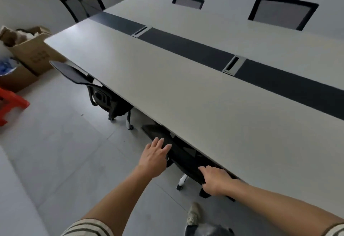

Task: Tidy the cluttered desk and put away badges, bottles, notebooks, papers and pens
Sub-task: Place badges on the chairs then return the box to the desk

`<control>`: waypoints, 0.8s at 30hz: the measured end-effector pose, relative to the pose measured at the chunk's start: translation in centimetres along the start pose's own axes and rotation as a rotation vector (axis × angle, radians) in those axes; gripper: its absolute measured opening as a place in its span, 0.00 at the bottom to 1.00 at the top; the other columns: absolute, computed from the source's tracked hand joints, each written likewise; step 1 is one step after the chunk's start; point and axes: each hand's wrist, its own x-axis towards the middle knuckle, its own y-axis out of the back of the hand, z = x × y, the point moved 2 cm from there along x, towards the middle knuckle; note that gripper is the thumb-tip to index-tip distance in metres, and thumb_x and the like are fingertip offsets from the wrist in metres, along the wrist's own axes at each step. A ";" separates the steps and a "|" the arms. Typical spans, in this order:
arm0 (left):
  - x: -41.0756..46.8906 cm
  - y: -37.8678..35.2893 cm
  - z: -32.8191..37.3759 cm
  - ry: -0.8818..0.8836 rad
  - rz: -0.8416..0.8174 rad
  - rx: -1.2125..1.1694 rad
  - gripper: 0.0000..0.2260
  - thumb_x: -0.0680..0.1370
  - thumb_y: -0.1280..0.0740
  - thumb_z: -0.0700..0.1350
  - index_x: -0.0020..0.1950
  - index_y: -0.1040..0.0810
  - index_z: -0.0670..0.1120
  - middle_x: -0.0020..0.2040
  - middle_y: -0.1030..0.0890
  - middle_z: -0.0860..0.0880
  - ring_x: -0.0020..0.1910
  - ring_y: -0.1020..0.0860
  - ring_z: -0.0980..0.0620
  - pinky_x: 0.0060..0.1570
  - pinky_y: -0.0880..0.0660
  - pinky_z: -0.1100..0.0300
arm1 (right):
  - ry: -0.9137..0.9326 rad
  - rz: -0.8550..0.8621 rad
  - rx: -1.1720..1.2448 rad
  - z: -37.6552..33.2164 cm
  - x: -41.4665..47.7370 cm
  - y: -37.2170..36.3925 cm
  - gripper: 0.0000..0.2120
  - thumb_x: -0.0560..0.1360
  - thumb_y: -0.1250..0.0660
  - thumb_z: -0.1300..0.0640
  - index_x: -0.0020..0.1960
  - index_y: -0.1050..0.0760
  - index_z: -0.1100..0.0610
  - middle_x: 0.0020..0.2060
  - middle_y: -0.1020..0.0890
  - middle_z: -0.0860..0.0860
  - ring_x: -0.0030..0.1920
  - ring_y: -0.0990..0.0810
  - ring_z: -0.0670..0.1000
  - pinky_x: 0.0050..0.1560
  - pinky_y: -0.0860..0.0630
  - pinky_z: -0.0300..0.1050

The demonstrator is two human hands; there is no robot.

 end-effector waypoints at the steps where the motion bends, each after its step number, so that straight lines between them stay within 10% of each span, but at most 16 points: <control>1: 0.8 -0.4 -0.2 -0.023 -0.036 0.024 0.25 0.81 0.40 0.49 0.77 0.42 0.52 0.78 0.44 0.45 0.78 0.52 0.43 0.74 0.46 0.49 | 0.001 -0.007 0.010 0.0 0.1 -0.1 0.29 0.76 0.41 0.52 0.75 0.42 0.53 0.66 0.30 0.54 0.63 0.27 0.58 0.62 0.27 0.53; 24: -5.4 -5.4 -8.3 -0.361 -0.155 0.007 0.16 0.81 0.41 0.46 0.69 0.30 0.54 0.59 0.31 0.51 0.62 0.36 0.48 0.56 0.32 0.50 | -0.237 0.099 0.402 -13.7 -7.0 -8.7 0.32 0.76 0.44 0.65 0.79 0.44 0.54 0.76 0.36 0.53 0.74 0.35 0.56 0.72 0.36 0.48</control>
